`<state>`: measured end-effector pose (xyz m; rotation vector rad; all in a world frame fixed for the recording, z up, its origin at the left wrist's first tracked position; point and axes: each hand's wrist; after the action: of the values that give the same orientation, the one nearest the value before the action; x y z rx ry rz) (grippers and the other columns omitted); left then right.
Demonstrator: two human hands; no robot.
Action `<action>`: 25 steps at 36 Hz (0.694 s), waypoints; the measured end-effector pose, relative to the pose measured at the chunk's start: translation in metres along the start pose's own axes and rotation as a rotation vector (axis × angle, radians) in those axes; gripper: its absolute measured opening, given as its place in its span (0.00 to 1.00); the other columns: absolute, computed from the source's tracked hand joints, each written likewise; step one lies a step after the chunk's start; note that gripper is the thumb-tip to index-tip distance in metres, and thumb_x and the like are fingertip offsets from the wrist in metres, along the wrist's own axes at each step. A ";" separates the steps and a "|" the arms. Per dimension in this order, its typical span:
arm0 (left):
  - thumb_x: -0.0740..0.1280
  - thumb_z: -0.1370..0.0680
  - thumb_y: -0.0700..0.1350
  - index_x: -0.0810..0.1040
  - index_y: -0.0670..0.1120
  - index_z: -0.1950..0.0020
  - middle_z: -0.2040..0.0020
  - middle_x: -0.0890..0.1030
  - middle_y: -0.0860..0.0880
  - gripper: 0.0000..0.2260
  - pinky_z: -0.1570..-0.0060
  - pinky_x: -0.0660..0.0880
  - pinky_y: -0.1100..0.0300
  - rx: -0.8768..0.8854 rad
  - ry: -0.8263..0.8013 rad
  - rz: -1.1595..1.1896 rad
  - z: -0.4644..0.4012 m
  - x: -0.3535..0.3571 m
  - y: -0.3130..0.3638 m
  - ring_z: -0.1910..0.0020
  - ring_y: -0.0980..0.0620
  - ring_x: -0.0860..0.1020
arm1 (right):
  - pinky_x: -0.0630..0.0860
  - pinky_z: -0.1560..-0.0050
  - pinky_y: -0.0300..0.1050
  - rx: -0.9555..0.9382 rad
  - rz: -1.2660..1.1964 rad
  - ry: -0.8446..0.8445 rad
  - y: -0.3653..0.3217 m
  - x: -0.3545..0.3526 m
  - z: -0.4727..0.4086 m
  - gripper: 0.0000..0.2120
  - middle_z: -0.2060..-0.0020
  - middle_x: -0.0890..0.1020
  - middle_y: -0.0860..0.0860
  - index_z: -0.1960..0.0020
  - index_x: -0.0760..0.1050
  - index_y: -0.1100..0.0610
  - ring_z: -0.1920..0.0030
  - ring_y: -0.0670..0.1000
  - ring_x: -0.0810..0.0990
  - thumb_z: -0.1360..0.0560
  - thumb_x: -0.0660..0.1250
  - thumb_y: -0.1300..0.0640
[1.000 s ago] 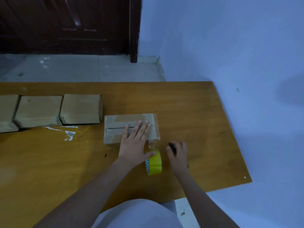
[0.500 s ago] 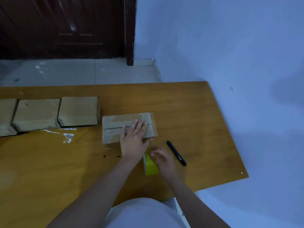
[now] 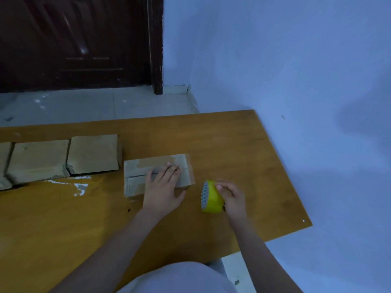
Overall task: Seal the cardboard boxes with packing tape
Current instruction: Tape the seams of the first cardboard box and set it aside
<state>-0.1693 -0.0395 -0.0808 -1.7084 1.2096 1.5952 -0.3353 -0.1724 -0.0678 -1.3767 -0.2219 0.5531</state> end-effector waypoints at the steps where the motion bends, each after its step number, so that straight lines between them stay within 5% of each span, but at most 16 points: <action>1: 0.61 0.28 0.63 0.77 0.46 0.36 0.37 0.78 0.50 0.28 0.37 0.67 0.38 -0.005 0.000 0.029 0.001 -0.004 -0.001 0.35 0.49 0.74 | 0.74 0.45 0.48 -0.001 -0.015 -0.007 -0.005 -0.003 -0.003 0.07 0.49 0.82 0.55 0.60 0.81 0.58 0.47 0.53 0.80 0.27 0.68 0.67; 7: 0.55 0.24 0.61 0.79 0.45 0.45 0.48 0.79 0.48 0.24 0.41 0.69 0.44 -0.090 -0.011 0.125 -0.029 -0.023 0.010 0.44 0.45 0.76 | 0.73 0.50 0.44 0.057 -0.042 -0.037 -0.022 -0.013 -0.012 0.08 0.53 0.82 0.53 0.62 0.79 0.59 0.52 0.50 0.79 0.26 0.67 0.68; 13: 0.60 0.22 0.58 0.68 0.47 0.39 0.42 0.69 0.47 0.19 0.40 0.63 0.50 -0.255 -0.280 0.041 -0.075 -0.026 0.021 0.39 0.46 0.66 | 0.73 0.46 0.50 0.132 0.004 -0.040 -0.008 -0.007 -0.011 0.09 0.56 0.83 0.50 0.63 0.80 0.56 0.52 0.51 0.80 0.28 0.69 0.68; 20: 0.65 0.27 0.57 0.69 0.48 0.43 0.45 0.71 0.49 0.19 0.43 0.62 0.51 -0.357 -0.294 0.130 -0.104 -0.016 0.018 0.42 0.46 0.65 | 0.72 0.49 0.45 0.135 0.010 -0.059 -0.003 -0.003 -0.011 0.11 0.58 0.83 0.54 0.65 0.79 0.57 0.54 0.52 0.79 0.29 0.68 0.71; 25: 0.60 0.23 0.56 0.73 0.49 0.49 0.48 0.72 0.50 0.11 0.45 0.63 0.50 -0.378 -0.306 0.089 -0.101 -0.012 0.021 0.43 0.45 0.64 | 0.72 0.48 0.47 0.128 0.022 -0.086 0.000 -0.004 -0.014 0.14 0.56 0.82 0.58 0.67 0.78 0.55 0.52 0.55 0.79 0.29 0.68 0.71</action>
<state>-0.1349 -0.1307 -0.0460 -1.5573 0.8841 2.1559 -0.3319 -0.1862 -0.0698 -1.2334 -0.2368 0.6354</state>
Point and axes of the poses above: each hand's wrist, its own z-axis away from the middle knuckle, its own x-axis out of the palm, y = z × x
